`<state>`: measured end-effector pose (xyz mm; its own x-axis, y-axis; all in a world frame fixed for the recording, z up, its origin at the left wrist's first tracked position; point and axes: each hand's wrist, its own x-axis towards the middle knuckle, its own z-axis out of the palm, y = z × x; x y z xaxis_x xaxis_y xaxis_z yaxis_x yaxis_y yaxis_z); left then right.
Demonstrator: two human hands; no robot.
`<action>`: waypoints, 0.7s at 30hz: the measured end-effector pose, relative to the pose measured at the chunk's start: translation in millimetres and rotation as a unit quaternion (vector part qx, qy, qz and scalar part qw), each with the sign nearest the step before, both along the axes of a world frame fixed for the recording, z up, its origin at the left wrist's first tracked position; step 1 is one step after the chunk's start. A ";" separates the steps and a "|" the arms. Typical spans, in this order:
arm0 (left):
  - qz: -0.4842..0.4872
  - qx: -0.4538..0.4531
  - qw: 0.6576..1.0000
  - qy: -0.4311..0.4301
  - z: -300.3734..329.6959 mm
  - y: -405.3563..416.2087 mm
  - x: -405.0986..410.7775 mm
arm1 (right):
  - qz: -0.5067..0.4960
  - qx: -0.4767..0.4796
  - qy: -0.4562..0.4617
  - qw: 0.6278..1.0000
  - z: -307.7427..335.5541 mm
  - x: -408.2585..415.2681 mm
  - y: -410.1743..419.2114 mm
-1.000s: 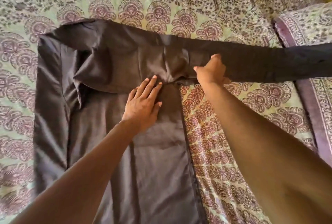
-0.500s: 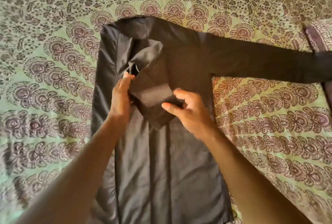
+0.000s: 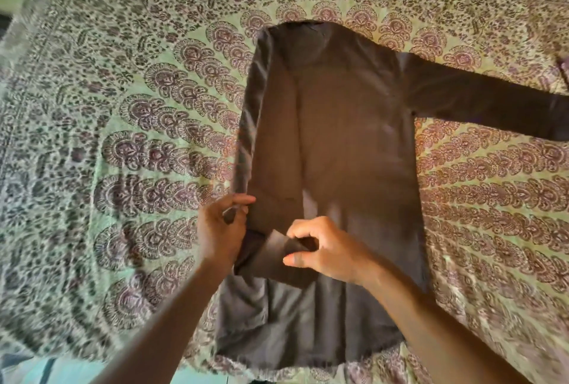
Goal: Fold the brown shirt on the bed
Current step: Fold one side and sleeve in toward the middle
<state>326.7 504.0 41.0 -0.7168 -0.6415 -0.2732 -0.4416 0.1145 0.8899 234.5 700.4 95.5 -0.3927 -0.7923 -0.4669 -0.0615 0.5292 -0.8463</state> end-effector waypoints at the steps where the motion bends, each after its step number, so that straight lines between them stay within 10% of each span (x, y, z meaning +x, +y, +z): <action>1: -0.002 0.007 1.000 -0.018 -2.0 0.3 6.9 | 0.008 0.006 0.012 1.000 -3.0 9.0 -0.3; 21: -0.241 -0.088 0.950 -0.178 -29.3 -1.9 43.5 | 0.288 0.079 0.310 0.903 -42.8 112.6 -7.1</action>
<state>370.2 502.1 11.6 -0.8212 -0.3206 -0.4721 -0.5695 0.5132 0.6422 347.1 693.2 52.7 -0.1611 -0.8912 -0.4240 -0.8004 0.3693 -0.4722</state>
